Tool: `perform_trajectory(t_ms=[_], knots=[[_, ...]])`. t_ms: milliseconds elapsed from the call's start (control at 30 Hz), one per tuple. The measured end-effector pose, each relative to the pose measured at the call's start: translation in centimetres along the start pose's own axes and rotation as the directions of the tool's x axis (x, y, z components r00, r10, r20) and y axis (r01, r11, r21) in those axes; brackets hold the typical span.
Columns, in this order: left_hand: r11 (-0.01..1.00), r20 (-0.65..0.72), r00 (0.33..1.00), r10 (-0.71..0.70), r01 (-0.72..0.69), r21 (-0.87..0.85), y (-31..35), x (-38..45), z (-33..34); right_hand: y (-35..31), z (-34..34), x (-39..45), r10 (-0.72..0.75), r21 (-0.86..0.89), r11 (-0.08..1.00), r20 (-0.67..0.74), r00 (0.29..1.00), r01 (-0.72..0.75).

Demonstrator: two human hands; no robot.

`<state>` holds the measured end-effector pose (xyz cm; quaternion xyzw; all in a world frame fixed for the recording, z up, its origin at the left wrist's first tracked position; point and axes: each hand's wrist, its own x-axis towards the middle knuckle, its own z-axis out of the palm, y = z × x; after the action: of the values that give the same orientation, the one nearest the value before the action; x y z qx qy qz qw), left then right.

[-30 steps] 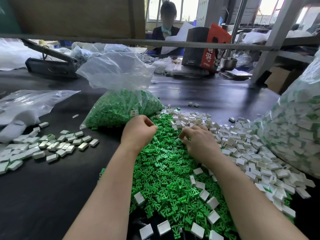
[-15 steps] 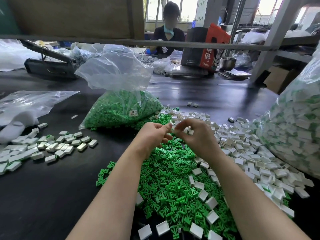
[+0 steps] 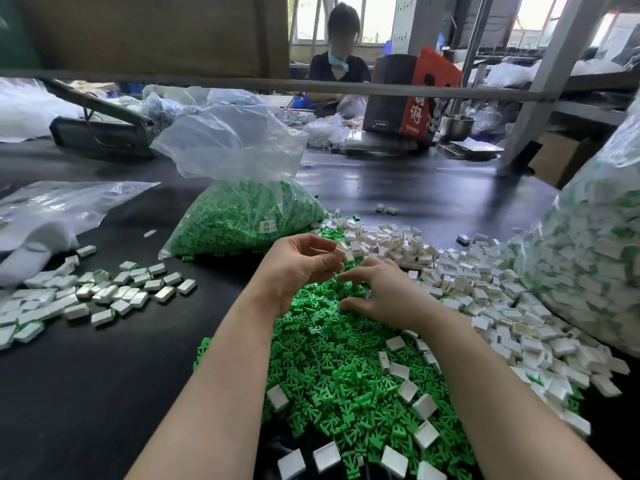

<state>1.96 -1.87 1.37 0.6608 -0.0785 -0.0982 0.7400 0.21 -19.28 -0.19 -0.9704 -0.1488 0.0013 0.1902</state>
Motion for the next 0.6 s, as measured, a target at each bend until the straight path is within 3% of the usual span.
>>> perform_trajectory(t_ms=[233, 367, 467, 600], knots=[[1.0, -0.005, 1.0, 0.009, -0.009, -0.03, 0.2, 0.0, -0.1, -0.2, 0.2, 0.2, -0.015, 0.007, 1.0, -0.072, 0.997, 0.016], [0.999, -0.036, 0.999, 0.005, -0.006, -0.033, 0.2, -0.1, -0.5, -0.1, -0.1, -0.1, 0.029, 0.296, 0.955, -0.178, 0.984, 0.026], [0.998, -0.063, 0.998, -0.003, -0.001, -0.067, 0.3, 0.0, -0.7, -0.2, -0.8, -0.2, 0.115, 0.556, 0.829, -0.261, 0.958, 0.052], [0.999, -0.07, 0.998, -0.004, 0.0, -0.053, 0.3, 0.1, -0.6, -0.4, -1.4, -0.6, 0.199, 0.839, 0.528, -0.276, 0.94, 0.135]])
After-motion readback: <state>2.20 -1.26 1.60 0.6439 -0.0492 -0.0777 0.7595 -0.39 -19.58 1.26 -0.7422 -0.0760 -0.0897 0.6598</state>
